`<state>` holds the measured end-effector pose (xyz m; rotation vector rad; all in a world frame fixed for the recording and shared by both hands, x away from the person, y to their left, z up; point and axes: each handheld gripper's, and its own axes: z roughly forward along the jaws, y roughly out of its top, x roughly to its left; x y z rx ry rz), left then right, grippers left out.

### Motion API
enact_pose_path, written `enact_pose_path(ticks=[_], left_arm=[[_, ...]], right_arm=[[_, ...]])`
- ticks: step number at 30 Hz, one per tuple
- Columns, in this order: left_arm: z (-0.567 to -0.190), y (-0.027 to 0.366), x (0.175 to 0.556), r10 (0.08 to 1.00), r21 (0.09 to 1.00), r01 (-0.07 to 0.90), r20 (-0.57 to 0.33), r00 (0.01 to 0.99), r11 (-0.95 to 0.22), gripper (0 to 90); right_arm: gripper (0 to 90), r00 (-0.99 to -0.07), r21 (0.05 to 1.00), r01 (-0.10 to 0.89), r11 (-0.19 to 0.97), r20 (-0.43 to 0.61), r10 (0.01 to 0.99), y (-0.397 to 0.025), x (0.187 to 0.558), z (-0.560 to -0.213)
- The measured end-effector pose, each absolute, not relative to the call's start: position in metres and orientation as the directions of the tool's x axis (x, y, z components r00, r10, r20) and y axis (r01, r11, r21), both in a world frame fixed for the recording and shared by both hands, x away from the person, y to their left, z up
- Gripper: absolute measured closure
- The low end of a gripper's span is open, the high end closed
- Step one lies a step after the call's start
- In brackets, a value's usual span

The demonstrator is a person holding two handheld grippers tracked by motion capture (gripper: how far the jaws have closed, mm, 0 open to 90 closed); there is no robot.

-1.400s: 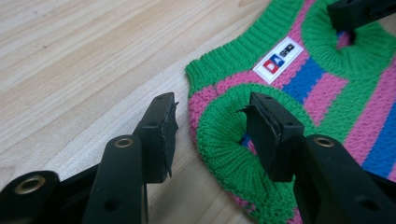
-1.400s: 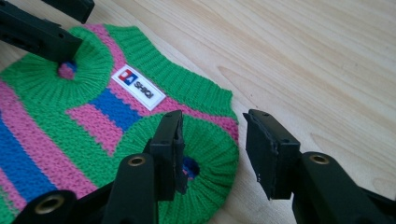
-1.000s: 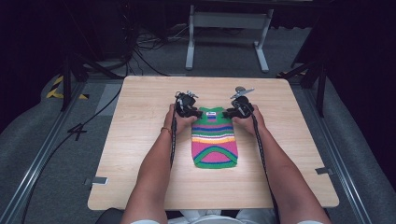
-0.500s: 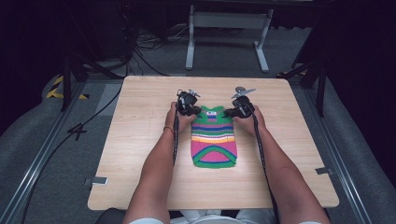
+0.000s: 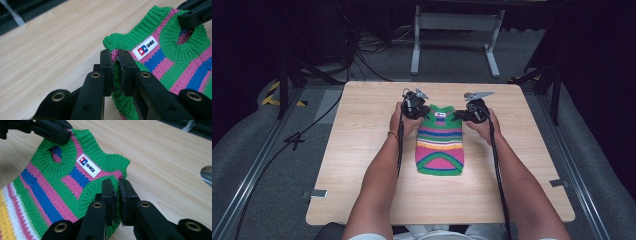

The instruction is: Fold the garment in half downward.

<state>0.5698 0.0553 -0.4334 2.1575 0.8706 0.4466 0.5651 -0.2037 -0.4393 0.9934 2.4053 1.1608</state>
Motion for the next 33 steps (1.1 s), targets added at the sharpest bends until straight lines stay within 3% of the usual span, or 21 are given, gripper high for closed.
enact_pose_path(ticks=[10, 21, 26, 33], left_arm=[[-0.412, 0.058, 0.561, 0.655, 0.765, 0.365, 0.098, 0.749, -0.531, 82.8], [-0.408, 0.071, 0.527, 0.568, 0.779, 0.262, 0.144, 0.81, -0.57, 82.8], [-0.406, 0.075, 0.508, 0.503, 0.772, 0.176, 0.206, 0.84, -0.611, 82.7], [-0.412, 0.065, 0.509, 0.483, 0.719, 0.181, 0.238, 0.843, -0.671, 82.6]], right_arm=[[84.5, -0.751, 0.816, 0.378, 0.438, -0.006, 0.66, -0.205, 0.558, -0.416], [84.4, -0.838, 0.838, 0.264, 0.477, -0.045, 0.544, -0.208, 0.526, -0.408], [84.4, -0.866, 0.849, 0.215, 0.483, -0.063, 0.496, -0.214, 0.507, -0.408], [84.6, -0.874, 0.833, 0.206, 0.514, -0.08, 0.48, -0.213, 0.501, -0.411]])
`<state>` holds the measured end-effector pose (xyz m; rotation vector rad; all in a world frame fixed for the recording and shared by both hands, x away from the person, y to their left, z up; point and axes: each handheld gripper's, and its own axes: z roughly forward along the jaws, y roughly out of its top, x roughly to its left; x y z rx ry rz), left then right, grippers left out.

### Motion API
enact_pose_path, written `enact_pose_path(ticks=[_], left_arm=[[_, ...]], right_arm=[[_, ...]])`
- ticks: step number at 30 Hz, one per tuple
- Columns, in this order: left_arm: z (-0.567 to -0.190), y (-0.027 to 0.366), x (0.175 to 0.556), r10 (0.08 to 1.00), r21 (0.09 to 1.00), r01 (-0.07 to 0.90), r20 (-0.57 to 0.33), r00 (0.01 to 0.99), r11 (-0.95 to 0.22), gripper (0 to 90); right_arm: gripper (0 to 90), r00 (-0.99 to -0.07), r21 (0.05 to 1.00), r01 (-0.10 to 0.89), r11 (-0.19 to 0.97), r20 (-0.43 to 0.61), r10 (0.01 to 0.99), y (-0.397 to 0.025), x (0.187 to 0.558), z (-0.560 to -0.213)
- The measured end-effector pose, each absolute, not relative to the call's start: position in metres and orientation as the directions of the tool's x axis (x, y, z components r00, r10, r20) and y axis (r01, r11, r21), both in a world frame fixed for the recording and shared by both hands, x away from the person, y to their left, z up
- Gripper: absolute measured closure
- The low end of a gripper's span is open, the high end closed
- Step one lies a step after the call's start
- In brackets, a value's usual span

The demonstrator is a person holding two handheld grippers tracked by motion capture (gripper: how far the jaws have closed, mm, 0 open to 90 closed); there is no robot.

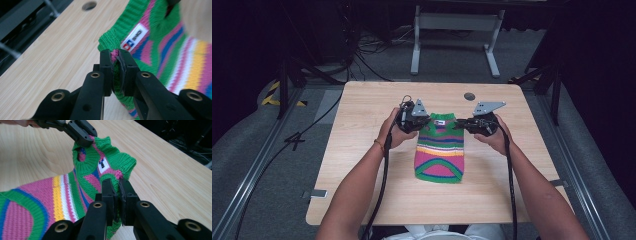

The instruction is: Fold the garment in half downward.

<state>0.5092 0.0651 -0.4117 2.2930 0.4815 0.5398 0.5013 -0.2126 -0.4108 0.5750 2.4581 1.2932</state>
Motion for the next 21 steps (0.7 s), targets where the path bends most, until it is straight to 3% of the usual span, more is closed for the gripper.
enact_pose_path(ticks=[6, 9, 16, 21], left_arm=[[-0.407, 0.062, 0.538, 0.577, 0.721, 0.261, 0.23, 0.783, -0.641, 82.6], [-0.401, 0.061, 0.543, 0.594, 0.734, 0.248, 0.254, 0.764, -0.632, 82.6], [-0.397, 0.07, 0.519, 0.524, 0.734, 0.149, 0.313, 0.792, -0.663, 82.4], [-0.415, 0.079, 0.49, 0.453, 0.725, 0.105, 0.303, 0.838, -0.68, 82.0]], right_arm=[[84.6, -0.838, 0.825, 0.232, 0.515, -0.099, 0.536, -0.212, 0.523, -0.406], [84.6, -0.833, 0.833, 0.22, 0.507, -0.111, 0.542, -0.21, 0.533, -0.398], [84.3, -0.865, 0.851, 0.148, 0.504, -0.136, 0.483, -0.208, 0.521, -0.389], [84.0, -0.913, 0.824, 0.087, 0.56, -0.16, 0.376, -0.208, 0.49, -0.403]])
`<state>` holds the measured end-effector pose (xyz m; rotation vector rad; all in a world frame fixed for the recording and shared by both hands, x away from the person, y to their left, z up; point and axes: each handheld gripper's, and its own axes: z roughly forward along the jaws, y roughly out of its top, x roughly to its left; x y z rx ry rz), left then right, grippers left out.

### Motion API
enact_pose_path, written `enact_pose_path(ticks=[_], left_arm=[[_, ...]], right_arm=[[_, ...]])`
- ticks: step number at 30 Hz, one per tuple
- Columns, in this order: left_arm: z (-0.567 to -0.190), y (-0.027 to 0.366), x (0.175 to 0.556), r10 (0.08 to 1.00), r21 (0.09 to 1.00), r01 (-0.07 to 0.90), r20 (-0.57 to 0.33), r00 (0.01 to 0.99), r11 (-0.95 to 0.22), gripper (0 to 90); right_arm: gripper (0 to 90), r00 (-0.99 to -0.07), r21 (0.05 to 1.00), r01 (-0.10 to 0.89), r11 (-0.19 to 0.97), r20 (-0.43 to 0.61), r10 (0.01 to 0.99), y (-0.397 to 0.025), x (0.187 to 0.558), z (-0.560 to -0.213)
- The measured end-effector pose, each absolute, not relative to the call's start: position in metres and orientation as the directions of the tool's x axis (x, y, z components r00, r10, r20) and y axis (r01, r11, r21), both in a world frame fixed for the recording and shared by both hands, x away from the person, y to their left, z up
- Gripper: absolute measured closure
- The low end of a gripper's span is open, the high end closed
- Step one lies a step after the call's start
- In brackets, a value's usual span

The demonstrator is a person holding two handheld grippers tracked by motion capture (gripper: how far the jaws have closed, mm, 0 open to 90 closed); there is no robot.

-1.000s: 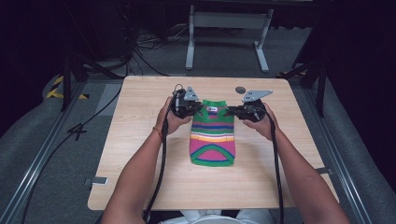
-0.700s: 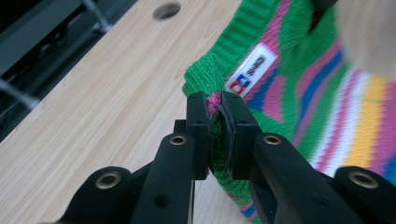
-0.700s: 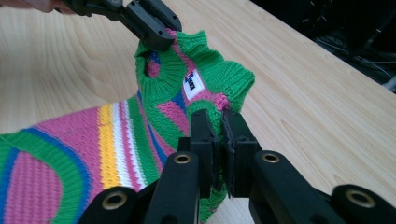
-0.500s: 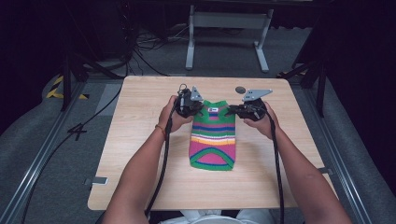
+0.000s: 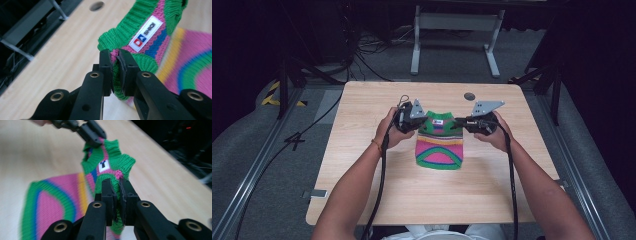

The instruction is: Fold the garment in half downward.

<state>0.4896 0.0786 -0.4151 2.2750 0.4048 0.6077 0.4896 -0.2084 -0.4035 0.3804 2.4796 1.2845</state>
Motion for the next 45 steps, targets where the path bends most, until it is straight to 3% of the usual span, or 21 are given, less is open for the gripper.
enact_pose_path(ticks=[17, 23, 26, 28, 31, 33, 39, 45], left_arm=[[-0.455, 0.074, 0.441, 0.286, 0.668, 0.048, 0.252, 0.924, -0.743, 80.6], [-0.456, 0.077, 0.433, 0.242, 0.652, 0.047, 0.212, 0.947, -0.756, 77.7], [-0.454, 0.079, 0.426, 0.208, 0.626, 0.041, 0.196, 0.958, -0.779, 66.1], [-0.451, 0.082, 0.422, 0.222, 0.631, 0.056, 0.187, 0.957, -0.774, 63.1], [-0.447, 0.09, 0.422, 0.273, 0.655, 0.105, 0.16, 0.949, -0.748, 53.0], [-0.446, 0.094, 0.426, 0.299, 0.67, 0.128, 0.146, 0.943, -0.731, 53.7], [-0.459, 0.085, 0.437, 0.319, 0.663, 0.188, 0.081, 0.944, -0.724, 69.6], [-0.467, 0.08, 0.438, 0.327, 0.669, 0.209, 0.054, 0.944, -0.713, 72.2]], right_arm=[[81.8, -0.96, 0.76, 0.095, 0.643, -0.101, 0.262, -0.219, 0.437, -0.45], [74.7, -0.958, 0.762, 0.124, 0.636, -0.074, 0.275, -0.224, 0.429, -0.452], [67.2, -0.955, 0.777, 0.155, 0.61, -0.041, 0.295, -0.227, 0.421, -0.448], [66.6, -0.955, 0.781, 0.149, 0.606, -0.046, 0.293, -0.227, 0.419, -0.446], [69.7, -0.931, 0.783, 0.199, 0.589, -0.037, 0.364, -0.224, 0.411, -0.444], [71.7, -0.927, 0.773, 0.211, 0.599, -0.035, 0.372, -0.221, 0.409, -0.446], [78.2, -0.915, 0.738, 0.24, 0.631, -0.045, 0.401, -0.206, 0.411, -0.458], [79.5, -0.903, 0.726, 0.267, 0.633, -0.04, 0.427, -0.207, 0.418, -0.47]])
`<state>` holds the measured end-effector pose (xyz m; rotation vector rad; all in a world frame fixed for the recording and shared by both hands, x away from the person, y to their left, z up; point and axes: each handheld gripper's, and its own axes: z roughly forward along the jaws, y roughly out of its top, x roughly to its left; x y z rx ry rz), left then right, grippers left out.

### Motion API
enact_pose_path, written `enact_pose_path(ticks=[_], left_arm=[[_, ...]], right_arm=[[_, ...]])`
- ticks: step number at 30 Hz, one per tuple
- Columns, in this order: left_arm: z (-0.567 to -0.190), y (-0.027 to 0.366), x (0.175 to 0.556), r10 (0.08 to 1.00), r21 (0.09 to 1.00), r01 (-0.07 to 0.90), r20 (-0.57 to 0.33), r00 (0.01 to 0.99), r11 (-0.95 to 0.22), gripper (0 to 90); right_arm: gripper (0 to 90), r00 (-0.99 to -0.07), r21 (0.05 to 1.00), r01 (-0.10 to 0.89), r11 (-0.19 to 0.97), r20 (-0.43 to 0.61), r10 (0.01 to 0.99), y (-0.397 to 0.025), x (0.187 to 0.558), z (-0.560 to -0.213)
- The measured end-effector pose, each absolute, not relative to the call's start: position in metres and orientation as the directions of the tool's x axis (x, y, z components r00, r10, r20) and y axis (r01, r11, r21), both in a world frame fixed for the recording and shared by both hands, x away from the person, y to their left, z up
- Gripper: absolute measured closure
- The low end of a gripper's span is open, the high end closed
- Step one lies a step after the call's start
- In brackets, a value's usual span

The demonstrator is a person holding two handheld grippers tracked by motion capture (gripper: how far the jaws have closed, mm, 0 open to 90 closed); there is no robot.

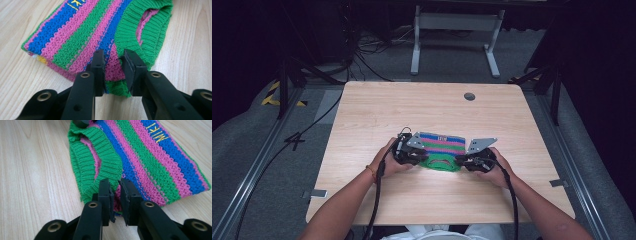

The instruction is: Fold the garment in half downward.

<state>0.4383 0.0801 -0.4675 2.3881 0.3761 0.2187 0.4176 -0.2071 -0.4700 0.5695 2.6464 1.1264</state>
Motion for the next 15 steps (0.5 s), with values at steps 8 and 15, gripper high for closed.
enact_pose_path(ticks=[8, 15], left_arm=[[-0.459, 0.079, 0.433, 0.352, 0.661, 0.219, 0.074, 0.933, -0.718, 66.0], [-0.441, 0.1, 0.421, 0.401, 0.655, 0.238, 0.107, 0.91, -0.717, 59.4]], right_arm=[[76.1, -0.891, 0.717, 0.254, 0.65, -0.087, 0.445, -0.208, 0.422, -0.465], [72.2, -0.885, 0.736, 0.238, 0.634, -0.106, 0.454, -0.218, 0.411, -0.448]])
